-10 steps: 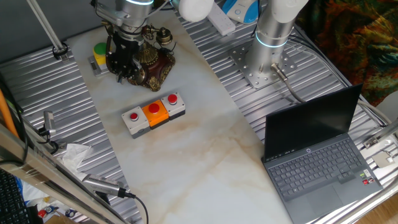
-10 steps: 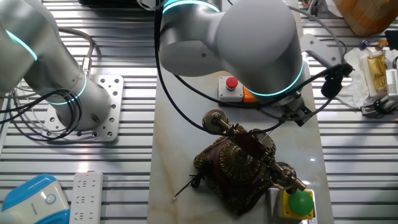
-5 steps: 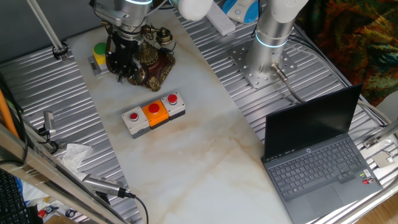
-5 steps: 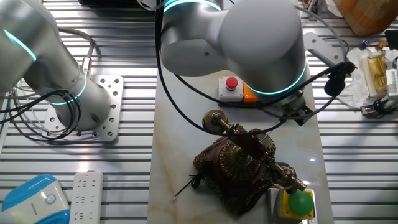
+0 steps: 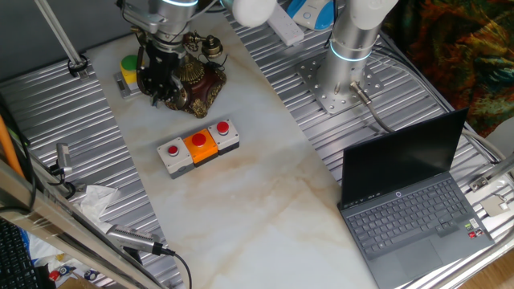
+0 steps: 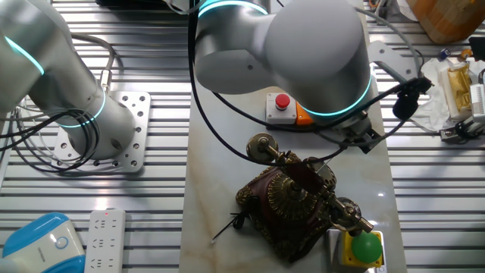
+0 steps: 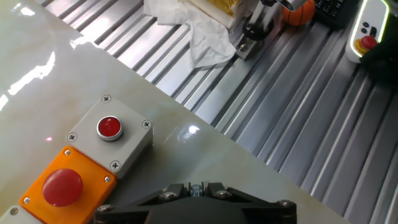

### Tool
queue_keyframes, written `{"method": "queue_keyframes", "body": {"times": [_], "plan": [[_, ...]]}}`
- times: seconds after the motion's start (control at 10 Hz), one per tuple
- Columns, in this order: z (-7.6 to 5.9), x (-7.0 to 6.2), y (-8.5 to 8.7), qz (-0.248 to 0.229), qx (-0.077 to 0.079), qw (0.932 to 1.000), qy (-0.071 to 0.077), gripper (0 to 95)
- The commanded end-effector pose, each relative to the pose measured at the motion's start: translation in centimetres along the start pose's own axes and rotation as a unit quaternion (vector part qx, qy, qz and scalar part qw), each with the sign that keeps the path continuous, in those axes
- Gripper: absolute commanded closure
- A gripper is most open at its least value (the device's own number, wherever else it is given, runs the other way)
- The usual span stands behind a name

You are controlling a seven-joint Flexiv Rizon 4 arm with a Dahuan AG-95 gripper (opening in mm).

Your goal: Dial a number on an old rotary phone

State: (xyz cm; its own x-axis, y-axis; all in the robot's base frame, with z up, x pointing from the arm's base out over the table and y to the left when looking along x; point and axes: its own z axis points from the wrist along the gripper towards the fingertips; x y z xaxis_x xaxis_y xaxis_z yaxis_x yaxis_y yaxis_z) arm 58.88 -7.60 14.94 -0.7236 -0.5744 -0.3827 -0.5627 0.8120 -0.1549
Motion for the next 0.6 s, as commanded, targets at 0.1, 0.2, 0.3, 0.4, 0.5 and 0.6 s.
{"method": "queue_keyframes", "body": {"times": [0.1,0.2,0.3,0.4,0.5,0.6], "plan": [[0.24,0.02,-0.10,0.005,0.004,1.0000,-0.006,95.0],[0.25,-0.01,-0.11,0.009,0.004,0.9999,-0.007,95.0],[0.26,-0.05,-0.11,0.017,0.003,0.9998,-0.005,95.0],[0.29,-0.07,-0.09,0.027,0.003,0.9996,-0.004,95.0],[0.32,-0.10,-0.05,0.035,0.004,0.9994,-0.001,95.0],[0.37,-0.14,-0.01,0.042,0.010,0.9991,0.002,95.0]]}}
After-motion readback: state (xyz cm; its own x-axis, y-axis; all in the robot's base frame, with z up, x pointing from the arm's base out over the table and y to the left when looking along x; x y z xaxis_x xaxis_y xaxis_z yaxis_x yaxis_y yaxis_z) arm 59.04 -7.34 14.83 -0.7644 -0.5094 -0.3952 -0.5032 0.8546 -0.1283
